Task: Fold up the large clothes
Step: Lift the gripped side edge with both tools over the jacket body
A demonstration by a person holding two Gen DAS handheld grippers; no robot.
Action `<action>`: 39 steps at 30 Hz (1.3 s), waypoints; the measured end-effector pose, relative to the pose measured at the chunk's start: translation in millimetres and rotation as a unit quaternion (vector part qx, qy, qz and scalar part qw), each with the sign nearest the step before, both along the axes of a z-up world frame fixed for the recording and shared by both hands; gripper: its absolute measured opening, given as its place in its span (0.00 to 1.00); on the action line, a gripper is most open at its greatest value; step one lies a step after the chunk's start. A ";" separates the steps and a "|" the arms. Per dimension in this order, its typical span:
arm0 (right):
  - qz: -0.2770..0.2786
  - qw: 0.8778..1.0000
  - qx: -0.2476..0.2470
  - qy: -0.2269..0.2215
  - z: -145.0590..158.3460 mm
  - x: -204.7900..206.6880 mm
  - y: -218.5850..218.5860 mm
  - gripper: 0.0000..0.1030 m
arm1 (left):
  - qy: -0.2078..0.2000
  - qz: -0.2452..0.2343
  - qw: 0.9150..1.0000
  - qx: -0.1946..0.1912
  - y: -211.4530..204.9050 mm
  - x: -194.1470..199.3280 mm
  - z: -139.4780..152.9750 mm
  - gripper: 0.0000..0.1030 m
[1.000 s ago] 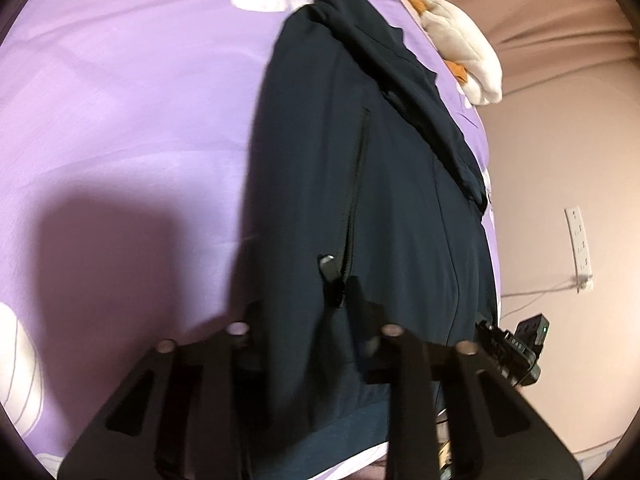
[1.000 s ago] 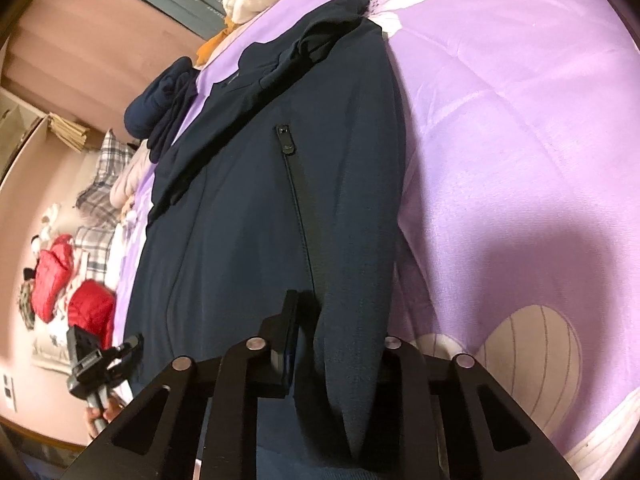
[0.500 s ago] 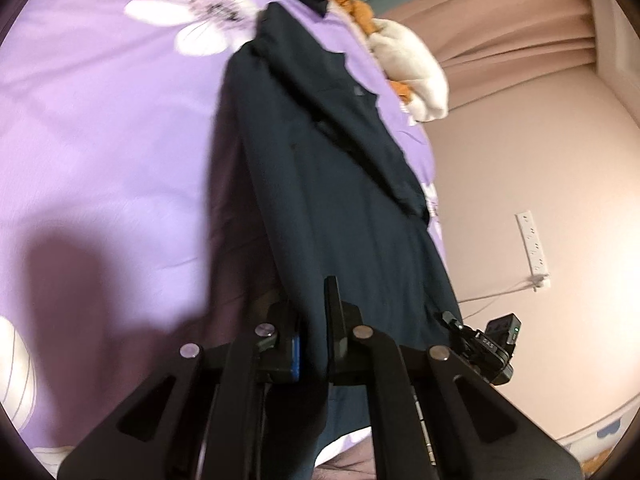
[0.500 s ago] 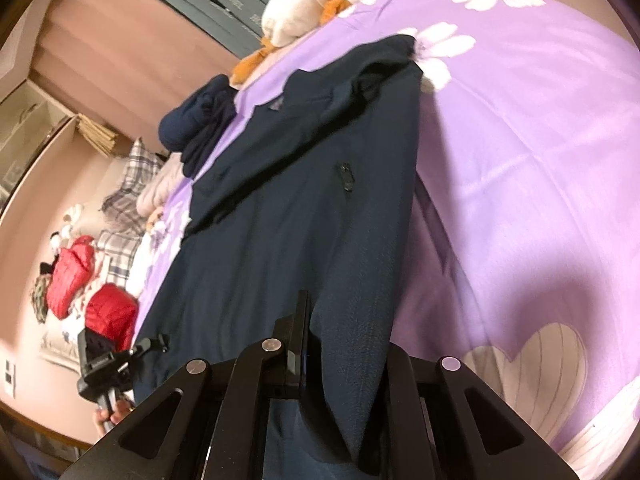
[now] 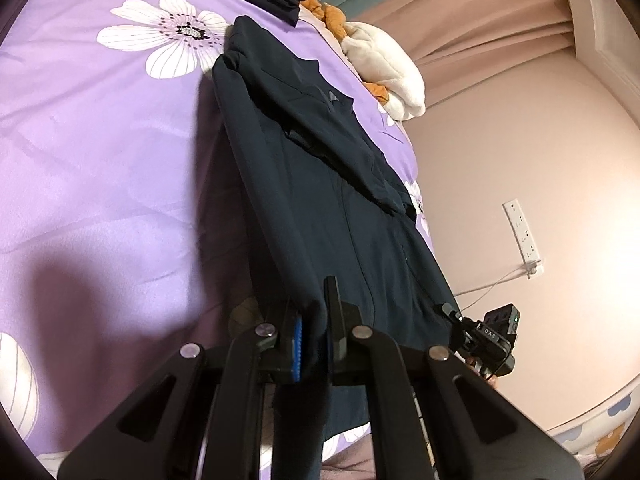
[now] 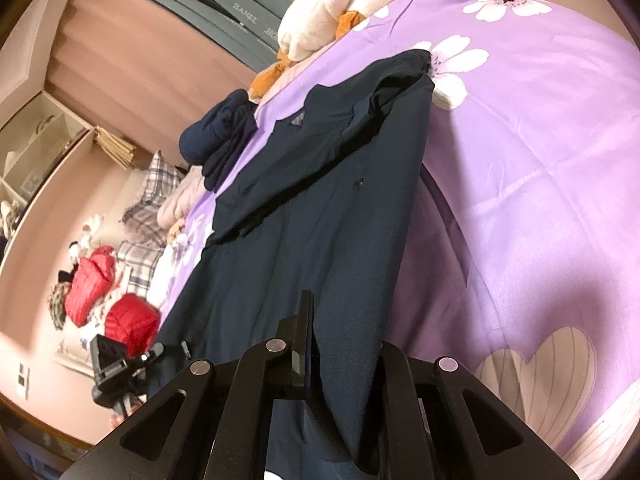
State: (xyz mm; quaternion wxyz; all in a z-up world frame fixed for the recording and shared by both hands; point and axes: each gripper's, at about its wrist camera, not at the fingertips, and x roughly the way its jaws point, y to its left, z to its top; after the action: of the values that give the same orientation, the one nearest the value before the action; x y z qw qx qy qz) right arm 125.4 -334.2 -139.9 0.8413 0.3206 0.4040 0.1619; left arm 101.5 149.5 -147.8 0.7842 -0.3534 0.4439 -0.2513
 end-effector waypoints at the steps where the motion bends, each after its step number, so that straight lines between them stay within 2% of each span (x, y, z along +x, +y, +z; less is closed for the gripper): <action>1: 0.000 1.000 0.000 0.000 -0.1 -0.5 0.0 0.11 | -0.002 0.000 1.000 -0.001 -0.2 0.0 0.2 0.04; 7: 0.002 1.000 0.011 -0.011 4.9 -3.5 -1.3 0.10 | -0.017 -0.003 1.000 -0.012 0.9 -1.7 1.5 0.04; 20: 0.001 1.000 0.018 -0.014 5.5 -7.3 -4.6 0.09 | -0.013 -0.003 1.000 -0.013 4.9 -3.8 -2.5 0.03; 39: 0.048 0.996 0.022 -0.070 44.7 -19.1 12.6 0.09 | -0.042 -0.015 0.998 -0.046 19.5 -22.1 22.6 0.03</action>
State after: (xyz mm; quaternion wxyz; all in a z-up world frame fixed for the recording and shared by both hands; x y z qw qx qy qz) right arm 106.3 -321.6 -95.2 0.8516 0.3071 0.3556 0.2326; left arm 79.4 169.0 -125.2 0.7809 -0.3716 0.4038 -0.2983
